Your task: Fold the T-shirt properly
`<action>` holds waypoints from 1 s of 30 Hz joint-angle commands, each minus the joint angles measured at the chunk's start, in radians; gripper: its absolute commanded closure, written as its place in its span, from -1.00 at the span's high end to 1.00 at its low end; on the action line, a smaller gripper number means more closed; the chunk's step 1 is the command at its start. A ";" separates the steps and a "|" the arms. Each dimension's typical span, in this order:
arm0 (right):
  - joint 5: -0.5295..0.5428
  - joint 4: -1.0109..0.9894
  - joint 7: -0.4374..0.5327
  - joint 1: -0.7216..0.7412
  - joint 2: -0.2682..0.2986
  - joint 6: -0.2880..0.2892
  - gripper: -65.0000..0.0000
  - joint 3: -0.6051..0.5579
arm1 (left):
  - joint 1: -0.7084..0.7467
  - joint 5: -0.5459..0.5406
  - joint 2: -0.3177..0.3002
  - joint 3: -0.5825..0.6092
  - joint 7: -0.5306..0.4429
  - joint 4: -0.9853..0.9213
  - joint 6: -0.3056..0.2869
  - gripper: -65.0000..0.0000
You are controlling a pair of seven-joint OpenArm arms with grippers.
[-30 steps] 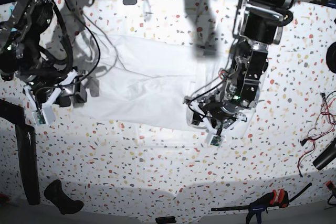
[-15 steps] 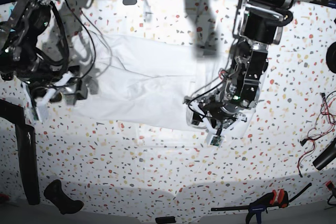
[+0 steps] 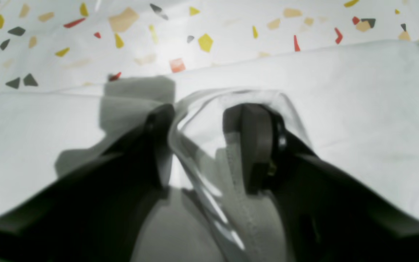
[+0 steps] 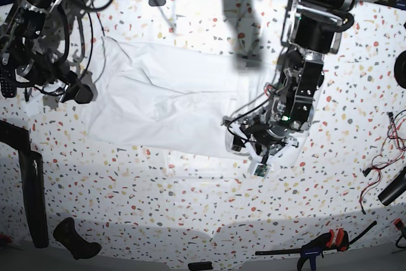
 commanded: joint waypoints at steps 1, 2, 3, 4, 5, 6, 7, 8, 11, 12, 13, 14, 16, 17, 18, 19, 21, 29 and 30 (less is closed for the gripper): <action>0.052 -0.004 -0.072 0.010 0.016 0.004 0.47 -0.002 | -0.013 0.000 0.002 -0.001 0.030 0.004 0.003 -0.14; 0.106 -0.016 -0.117 0.010 0.021 0.004 0.47 -0.002 | -0.013 0.000 0.002 -0.001 0.030 0.004 0.003 -0.14; 0.140 -0.022 -0.148 0.013 0.022 0.004 0.47 -0.002 | -0.013 0.000 0.002 -0.001 0.030 0.004 0.003 -0.14; 0.158 -0.022 -0.169 0.013 0.021 0.004 0.47 -0.002 | -0.013 0.000 0.002 -0.001 0.030 0.004 0.003 -0.14; 0.165 -0.022 -0.177 0.013 0.021 0.004 0.47 -0.002 | -0.013 0.000 0.002 -0.001 0.030 0.004 0.003 -0.14; 0.164 -0.022 -0.178 0.013 0.019 0.004 0.47 -0.002 | -0.013 0.000 0.002 -0.001 0.030 0.004 0.003 -0.14; 0.164 -0.022 -0.177 0.013 0.018 0.004 0.47 -0.002 | -0.013 0.000 0.002 -0.001 0.030 0.004 0.003 -0.14; 0.164 -0.022 -0.177 0.013 0.018 0.004 0.47 -0.003 | -0.013 0.000 0.002 -0.001 0.030 0.004 0.003 -0.14; 0.159 -0.022 -0.176 0.022 0.015 0.004 0.47 -0.012 | -0.013 0.000 0.002 -0.001 0.030 0.004 0.003 -0.14; 0.156 -0.022 -0.176 0.029 0.012 0.004 0.47 -0.015 | -0.013 0.000 0.002 -0.001 0.030 0.004 0.003 -0.14; 0.154 -0.022 -0.177 0.039 0.005 0.004 0.47 -0.018 | -0.013 0.000 0.002 -0.001 0.030 0.004 0.003 -0.14; 0.153 -0.022 -0.176 0.049 -0.002 0.004 0.47 -0.023 | -0.013 0.000 0.002 -0.001 0.031 0.004 0.003 -0.14; 0.108 -0.022 -0.167 0.080 -0.021 0.004 0.47 -0.033 | -0.013 0.000 0.002 -0.001 0.040 0.004 0.003 -0.14; 0.072 -0.022 -0.157 0.099 -0.034 0.004 0.47 -0.037 | -0.013 0.000 0.002 -0.001 0.045 0.004 0.003 -0.14; 0.035 -0.022 -0.152 0.118 -0.048 0.004 0.47 -0.043 | -0.013 0.000 0.002 -0.001 0.045 0.004 0.003 -0.14; -0.003 -0.022 -0.149 0.135 -0.063 0.004 0.47 -0.049 | -0.013 0.000 0.002 -0.001 0.042 0.004 0.003 -0.14; -0.045 -0.022 -0.134 0.155 -0.089 0.004 0.47 -0.072 | -0.013 0.000 0.002 -0.001 0.033 0.010 0.003 -0.14; -0.051 -0.022 -0.135 0.169 -0.109 0.004 0.47 -0.131 | -0.013 0.000 0.002 -0.001 0.053 0.054 0.003 -0.14; -0.051 -0.022 -0.135 0.169 -0.108 0.004 0.47 -0.131 | -0.013 0.000 0.002 -0.001 0.053 0.054 0.003 -0.14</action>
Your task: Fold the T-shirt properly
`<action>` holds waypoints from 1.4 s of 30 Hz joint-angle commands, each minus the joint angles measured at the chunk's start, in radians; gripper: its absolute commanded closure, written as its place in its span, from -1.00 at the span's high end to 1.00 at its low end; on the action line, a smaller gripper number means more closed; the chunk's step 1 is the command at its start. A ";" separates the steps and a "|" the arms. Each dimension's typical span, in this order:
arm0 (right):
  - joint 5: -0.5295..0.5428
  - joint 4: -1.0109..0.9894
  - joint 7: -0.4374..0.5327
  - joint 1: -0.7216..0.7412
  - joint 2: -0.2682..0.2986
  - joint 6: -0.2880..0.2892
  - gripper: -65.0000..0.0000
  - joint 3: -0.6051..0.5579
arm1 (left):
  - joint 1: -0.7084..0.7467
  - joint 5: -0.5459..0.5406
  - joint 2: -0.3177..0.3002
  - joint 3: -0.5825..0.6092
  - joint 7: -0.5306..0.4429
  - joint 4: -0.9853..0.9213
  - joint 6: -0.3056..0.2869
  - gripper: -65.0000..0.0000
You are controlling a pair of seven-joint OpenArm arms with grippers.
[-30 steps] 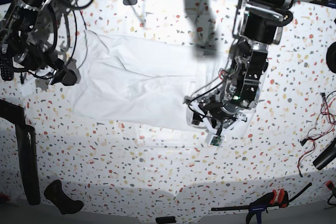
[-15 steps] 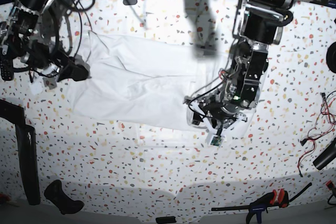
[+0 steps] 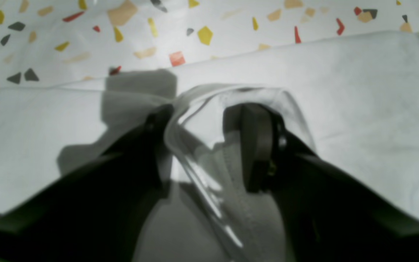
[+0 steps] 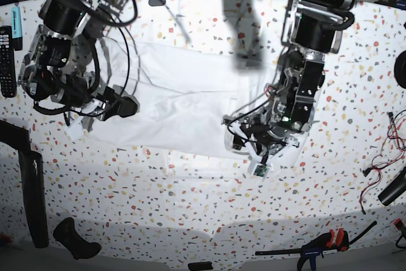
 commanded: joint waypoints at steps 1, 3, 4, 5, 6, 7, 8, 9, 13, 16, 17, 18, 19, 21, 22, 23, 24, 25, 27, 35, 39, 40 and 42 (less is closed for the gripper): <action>0.000 0.010 -0.011 0.016 0.011 0.001 0.47 -0.003 | -0.016 0.000 0.002 -0.001 0.011 0.015 0.002 -0.14; 0.022 0.010 -0.011 0.014 0.014 0.001 0.47 -0.004 | -0.012 0.000 0.002 -0.001 0.013 0.015 0.003 -0.14; 0.050 0.010 -0.011 0.013 0.015 0.001 0.47 -0.004 | -0.010 -0.001 0.002 -0.001 0.017 0.016 0.001 -0.14; 0.073 0.010 -0.011 0.011 0.016 0.001 0.47 -0.004 | -0.006 -0.001 0.002 -0.001 0.019 0.021 -0.010 -0.14; 0.090 0.010 -0.011 0.011 0.015 0.001 0.47 -0.004 | 0.002 -0.003 0.000 -0.001 0.019 0.037 -0.040 -0.14; 0.101 0.010 -0.011 0.012 0.015 0.001 0.47 -0.004 | 0.014 -0.020 -0.002 -0.001 0.019 0.063 -0.081 -0.14; 0.116 0.010 -0.011 0.012 0.014 0.001 0.47 -0.004 | 0.029 -0.047 -0.006 -0.001 0.019 0.101 -0.117 -0.14; 0.133 0.010 -0.011 0.011 0.014 0.001 0.47 -0.004 | 0.045 -0.075 -0.010 -0.001 0.019 0.149 -0.146 -0.14; 0.139 0.010 -0.011 0.012 0.014 0.001 0.47 -0.004 | 0.097 -0.113 -0.016 -0.001 0.053 0.375 -0.166 -0.14; 0.137 0.010 -0.011 0.011 0.014 0.001 0.47 -0.004 | 0.092 -0.104 -0.021 -0.001 0.055 0.488 -0.166 -0.14; 0.131 0.010 -0.011 0.011 0.014 0.001 0.47 -0.004 | 0.082 -0.090 -0.021 -0.001 0.058 0.504 -0.165 -0.14; 0.128 0.010 -0.011 0.012 0.014 0.001 0.47 -0.004 | 0.074 -0.078 -0.020 -0.001 0.069 0.511 -0.165 -0.14; 0.128 0.010 -0.011 0.011 0.014 0.001 0.47 -0.004 | 0.066 -0.079 -0.020 -0.001 0.091 0.512 -0.160 -0.14; 0.128 0.010 -0.011 0.011 0.014 0.001 0.47 -0.004 | 0.064 -0.079 -0.021 -0.001 0.153 0.512 -0.147 -0.14; 0.128 0.010 -0.012 0.012 0.014 0.001 0.47 -0.004 | 0.066 -0.079 -0.021 -0.001 0.199 0.512 -0.147 -0.14; 0.128 0.010 -0.011 0.012 0.014 0.001 0.47 -0.004 | 0.070 -0.077 -0.021 -0.001 0.254 0.512 -0.147 -0.14; 0.128 0.010 -0.011 0.012 0.014 0.001 0.47 -0.004 | 0.074 -0.067 -0.026 -0.001 0.310 0.512 -0.138 -0.14; 0.128 0.010 -0.011 0.012 0.015 0.001 0.47 -0.004 | 0.083 -0.047 -0.031 -0.001 0.351 0.512 -0.115 -0.14; 0.127 0.010 -0.011 0.012 0.014 0.001 0.46 -0.004 | 0.108 0.008 -0.056 -0.001 0.373 0.512 -0.051 -0.14; 0.062 0.010 -0.021 0.014 0.014 0.001 0.27 -0.004 | 0.184 0.019 -0.109 -0.001 0.359 0.513 -0.034 -0.14; 0.041 0.010 -0.022 0.014 0.014 0.001 -0.75 -0.004 | 0.221 0.019 -0.109 -0.001 0.314 0.513 -0.034 -0.14; 0.042 0.010 -0.022 0.014 0.014 0.001 -1.00 -0.004 | 0.232 0.018 -0.109 -0.001 0.298 0.513 -0.034 -0.14; 0.058 0.011 -0.022 0.014 0.014 0.001 -1.00 -0.004 | 0.249 0.018 -0.109 -0.001 0.280 0.513 -0.034 -0.14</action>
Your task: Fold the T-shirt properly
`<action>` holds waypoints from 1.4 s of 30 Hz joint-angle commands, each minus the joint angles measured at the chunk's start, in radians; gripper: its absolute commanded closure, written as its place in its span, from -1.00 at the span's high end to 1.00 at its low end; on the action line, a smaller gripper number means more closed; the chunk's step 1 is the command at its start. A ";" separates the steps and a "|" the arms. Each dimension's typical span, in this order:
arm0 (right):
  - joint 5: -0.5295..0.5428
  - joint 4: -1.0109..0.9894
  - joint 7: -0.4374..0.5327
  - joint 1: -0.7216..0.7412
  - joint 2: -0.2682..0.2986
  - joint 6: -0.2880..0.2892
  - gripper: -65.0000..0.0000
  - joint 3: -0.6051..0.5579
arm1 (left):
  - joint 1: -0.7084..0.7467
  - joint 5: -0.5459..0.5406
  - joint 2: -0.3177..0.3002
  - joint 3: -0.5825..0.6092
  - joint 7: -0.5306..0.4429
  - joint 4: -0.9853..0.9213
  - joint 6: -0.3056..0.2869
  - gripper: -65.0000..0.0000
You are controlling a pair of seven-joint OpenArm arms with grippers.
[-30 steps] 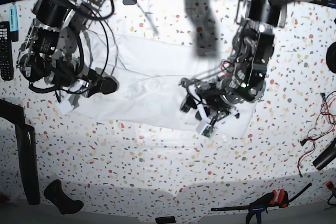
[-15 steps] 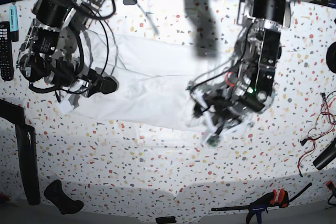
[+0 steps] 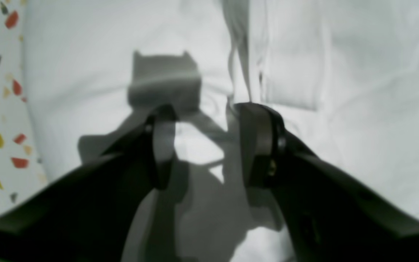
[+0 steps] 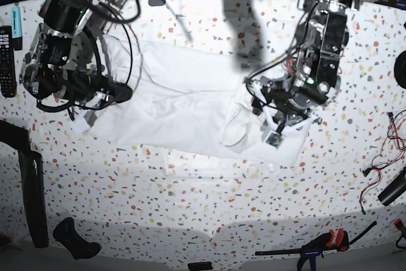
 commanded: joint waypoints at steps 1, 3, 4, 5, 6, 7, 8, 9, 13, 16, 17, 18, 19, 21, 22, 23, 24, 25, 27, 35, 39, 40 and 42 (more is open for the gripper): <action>0.034 0.013 0.008 0.022 0.011 0.004 -1.00 0.000 | -0.006 -0.005 0.002 -0.001 -0.021 0.019 -0.001 -0.14; 0.033 0.013 0.008 0.026 0.011 0.004 -1.00 0.000 | 0.008 -0.005 0.002 -0.001 -0.038 0.019 -0.001 -0.14; 0.033 0.013 0.008 0.031 0.011 0.004 -1.00 0.000 | 0.013 -0.004 0.002 -0.001 -0.046 0.019 -0.001 -0.14; 0.033 0.013 0.008 0.039 0.011 0.004 -1.00 0.000 | 0.017 -0.005 0.002 -0.001 -0.047 0.019 -0.001 -0.14; 0.032 0.013 0.008 0.049 0.011 0.004 -1.00 0.000 | 0.017 -0.005 0.002 -0.001 -0.045 0.019 -0.001 -0.14; 0.032 0.013 0.006 0.061 0.011 0.004 -1.00 0.000 | 0.017 -0.005 0.002 -0.001 -0.045 0.019 -0.001 -0.14; 0.031 0.013 0.002 0.076 0.011 0.004 -1.00 0.000 | 0.017 -0.015 0.002 -0.001 -0.045 0.019 -0.001 -0.14; 0.024 0.013 0.002 0.094 0.010 0.004 -1.00 -0.001 | 0.016 -0.033 0.002 -0.001 -0.046 0.019 -0.001 -0.14; -0.027 0.013 -0.001 0.163 0.010 -0.018 -1.00 -0.065 | 0.016 -0.068 0.016 0.000 -0.047 0.019 -0.002 -0.14; -0.027 0.013 -0.001 0.206 0.010 -0.033 -1.00 -0.169 | 0.017 -0.069 0.033 0.000 -0.045 0.019 -0.002 -0.14; -0.027 0.013 -0.001 0.220 0.007 -0.042 -1.00 -0.207 | 0.017 -0.068 0.040 0.000 -0.045 0.019 -0.002 -0.14; -0.027 0.013 -0.001 0.235 0.005 -0.051 -1.00 -0.244 | 0.017 -0.066 0.043 0.000 -0.045 0.019 -0.003 -0.14; -0.027 0.013 -0.001 0.249 -0.001 -0.060 -1.00 -0.281 | 0.016 -0.068 0.046 0.000 -0.046 0.019 -0.003 -0.14; -0.027 0.013 -0.001 0.279 -0.017 -0.069 -1.00 -0.342 | 0.017 -0.068 0.047 0.000 -0.046 0.019 -0.006 -0.14; -0.027 0.013 -0.001 0.294 -0.028 -0.072 -1.00 -0.366 | 0.017 -0.066 0.046 0.000 -0.046 0.019 -0.006 -0.14; -0.027 0.013 -0.001 0.310 -0.042 -0.074 -1.00 -0.385 | 0.017 -0.064 0.046 0.000 -0.045 0.019 -0.006 -0.14; -0.027 0.013 -0.001 0.324 -0.057 -0.074 -1.00 -0.399 | 0.017 -0.064 0.046 0.000 -0.046 0.019 -0.006 -0.14; -0.027 0.013 -0.001 0.338 -0.074 -0.074 -1.00 -0.409 | 0.017 -0.064 0.046 0.000 -0.046 0.019 -0.006 -0.14; -0.027 0.013 -0.001 0.364 -0.114 -0.074 -1.00 -0.414 | 0.017 -0.065 0.046 0.000 -0.046 0.019 -0.006 -0.14; -0.150 0.013 -0.001 0.435 -0.188 -0.074 -1.00 -0.412 | 0.014 0.005 0.046 0.000 -0.013 0.108 -0.005 -0.14; -0.205 0.013 -0.001 0.442 -0.171 -0.074 -1.00 -0.411 | 0.015 0.015 0.036 0.000 0.028 0.266 -0.005 -0.14; -0.208 0.013 -0.001 0.442 -0.166 -0.074 -1.00 -0.411 | 0.015 0.016 0.028 0.000 0.036 0.296 -0.005 -0.14; -0.214 0.013 -0.001 0.442 -0.146 -0.074 -1.00 -0.411 | 0.018 0.048 0.005 0.000 0.047 0.324 0.017 -0.14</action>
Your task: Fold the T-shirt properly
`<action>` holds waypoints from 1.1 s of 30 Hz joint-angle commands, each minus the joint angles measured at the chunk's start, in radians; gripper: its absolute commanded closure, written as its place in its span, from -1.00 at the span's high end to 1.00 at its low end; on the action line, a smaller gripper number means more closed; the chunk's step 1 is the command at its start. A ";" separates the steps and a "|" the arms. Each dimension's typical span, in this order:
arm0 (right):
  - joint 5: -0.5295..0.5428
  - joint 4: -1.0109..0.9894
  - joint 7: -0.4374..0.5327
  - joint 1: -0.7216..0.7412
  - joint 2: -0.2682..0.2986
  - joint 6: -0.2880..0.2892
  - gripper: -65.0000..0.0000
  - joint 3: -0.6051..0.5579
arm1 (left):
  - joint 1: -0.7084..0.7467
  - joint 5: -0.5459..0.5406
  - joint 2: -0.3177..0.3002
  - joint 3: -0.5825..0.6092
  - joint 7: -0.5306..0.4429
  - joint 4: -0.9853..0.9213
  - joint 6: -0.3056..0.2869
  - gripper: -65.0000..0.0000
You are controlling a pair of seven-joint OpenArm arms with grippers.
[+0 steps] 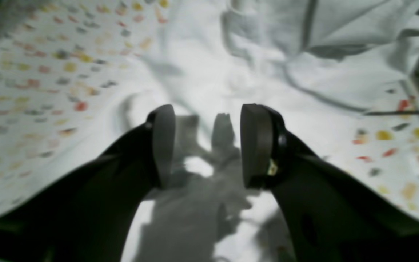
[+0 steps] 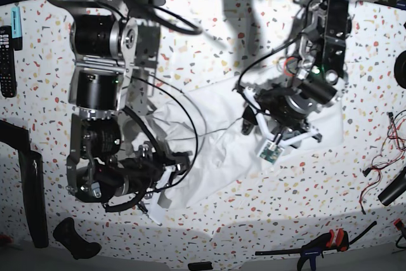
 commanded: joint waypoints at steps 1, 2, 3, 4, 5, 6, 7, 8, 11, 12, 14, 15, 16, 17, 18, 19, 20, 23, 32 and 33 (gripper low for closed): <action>0.023 0.016 0.014 0.041 0.019 0.003 -1.00 0.001 | -0.006 0.038 -0.016 -0.004 -0.001 0.015 0.029 -0.14; 0.023 0.016 0.014 0.041 0.035 0.003 -1.00 0.001 | 0.004 0.073 -0.035 -0.005 -0.003 0.015 0.052 -0.14; 0.023 0.016 0.014 0.041 0.053 0.003 -1.00 0.001 | 0.017 0.101 -0.055 -0.005 -0.005 0.015 0.074 -0.14; 0.023 0.016 0.014 0.041 0.071 0.003 -1.00 0.001 | 0.030 0.124 -0.079 -0.005 -0.005 0.015 0.096 -0.14; 0.023 0.016 0.014 0.041 0.090 0.003 -1.00 0.001 | 0.044 0.133 -0.101 -0.005 -0.005 0.015 0.115 -0.14; 0.023 0.016 0.014 0.041 0.109 0.003 -1.00 0.001 | 0.058 0.140 -0.126 -0.005 -0.006 0.015 0.134 -0.14; 0.023 0.016 0.014 0.041 0.127 0.003 -1.00 0.001 | 0.071 0.138 -0.146 -0.005 -0.006 0.015 0.150 -0.14; 0.023 0.016 0.014 0.041 0.144 0.003 -1.00 0.001 | 0.083 0.137 -0.161 -0.005 -0.005 0.015 0.170 -0.14; 0.024 0.016 0.015 0.041 0.190 0.003 -1.00 0.001 | 0.107 0.136 -0.175 -0.005 -0.005 0.015 0.214 -0.14; 0.023 0.016 0.014 0.041 0.205 0.003 -1.00 0.001 | 0.112 0.135 -0.175 -0.005 -0.005 0.015 0.215 -0.14; 0.023 0.016 0.015 0.041 0.240 0.003 -1.00 0.001 | 0.114 0.113 -0.175 -0.005 -0.009 0.015 0.215 -0.14; 0.023 0.016 0.014 0.042 0.258 0.003 -1.00 0.001 | 0.114 0.101 -0.175 -0.005 -0.010 0.015 0.215 -0.14; 0.024 0.016 0.015 0.042 0.278 0.002 -1.00 0.001 | 0.114 0.088 -0.175 -0.005 -0.014 0.015 0.214 -0.14; 0.024 0.016 0.015 0.042 0.297 0.002 -1.00 0.001 | 0.114 0.080 -0.175 -0.005 -0.022 0.015 0.212 -0.14; 0.024 0.016 0.014 0.044 0.315 0.002 -1.00 0.001 | 0.114 0.066 -0.175 -0.005 -0.030 0.015 0.212 -0.14; 0.025 0.016 0.014 0.045 0.330 -0.002 -1.00 0.001 | 0.114 0.055 -0.175 -0.005 -0.037 0.015 0.212 -0.14; 0.027 0.016 0.014 0.050 0.341 -0.010 -1.00 0.001 | 0.114 0.040 -0.175 -0.005 -0.040 0.015 0.212 -0.14; 0.027 0.016 0.014 0.068 0.353 -0.023 -1.00 0.001 | 0.116 0.021 -0.175 -0.005 -0.039 0.015 0.211 -0.14; -0.003 0.016 0.014 0.151 0.332 -0.042 -1.00 0.000 | 0.117 -0.180 -0.164 -0.005 -0.100 0.015 0.090 -0.14; -0.003 0.016 0.014 0.153 0.324 -0.042 -1.00 0.000 | 0.117 -0.177 -0.157 -0.005 -0.100 0.015 0.090 -0.14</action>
